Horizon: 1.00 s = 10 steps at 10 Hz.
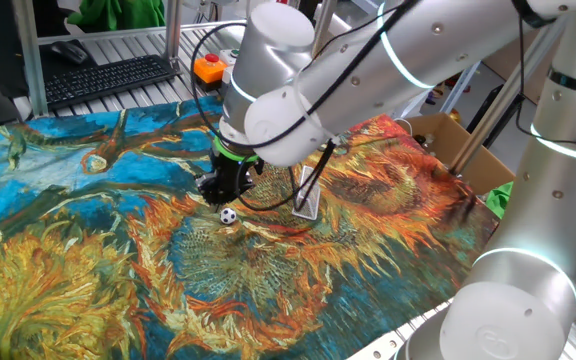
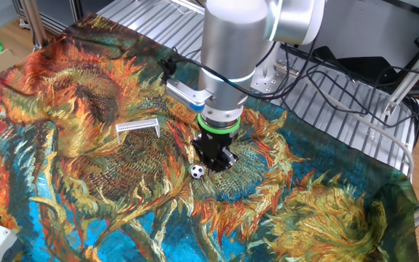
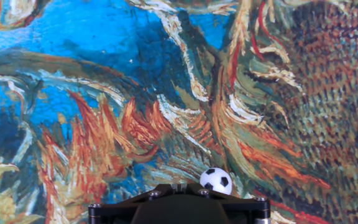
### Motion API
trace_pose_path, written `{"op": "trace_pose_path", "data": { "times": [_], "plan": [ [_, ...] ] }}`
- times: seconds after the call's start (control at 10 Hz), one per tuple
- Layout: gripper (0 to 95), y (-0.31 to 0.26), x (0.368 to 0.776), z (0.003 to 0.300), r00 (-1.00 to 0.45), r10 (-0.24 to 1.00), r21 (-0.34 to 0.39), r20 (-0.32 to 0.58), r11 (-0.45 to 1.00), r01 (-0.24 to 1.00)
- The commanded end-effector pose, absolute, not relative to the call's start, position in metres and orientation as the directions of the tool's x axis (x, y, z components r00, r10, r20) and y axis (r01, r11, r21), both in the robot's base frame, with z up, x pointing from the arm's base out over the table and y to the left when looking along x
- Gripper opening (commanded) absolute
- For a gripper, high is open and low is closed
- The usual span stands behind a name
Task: Push the soccer ball into the goal
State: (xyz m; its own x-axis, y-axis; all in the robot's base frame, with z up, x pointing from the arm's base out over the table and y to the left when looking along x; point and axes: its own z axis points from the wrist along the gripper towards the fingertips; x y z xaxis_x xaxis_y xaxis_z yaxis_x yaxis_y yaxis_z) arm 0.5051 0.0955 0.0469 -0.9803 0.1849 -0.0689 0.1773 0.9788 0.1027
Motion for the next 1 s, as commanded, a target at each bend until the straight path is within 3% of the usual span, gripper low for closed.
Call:
{"op": "trace_pose_path", "data": {
  "times": [0.1, 1.0],
  "plan": [
    [0.0, 0.0938, 0.5045, 0.0471, -0.973, 0.218, 0.095, -0.072, 0.973, 0.211],
    [0.0, 0.0953, 0.5038, 0.048, -0.971, 0.237, 0.074, -0.041, 0.97, 0.234]
  ]
}}
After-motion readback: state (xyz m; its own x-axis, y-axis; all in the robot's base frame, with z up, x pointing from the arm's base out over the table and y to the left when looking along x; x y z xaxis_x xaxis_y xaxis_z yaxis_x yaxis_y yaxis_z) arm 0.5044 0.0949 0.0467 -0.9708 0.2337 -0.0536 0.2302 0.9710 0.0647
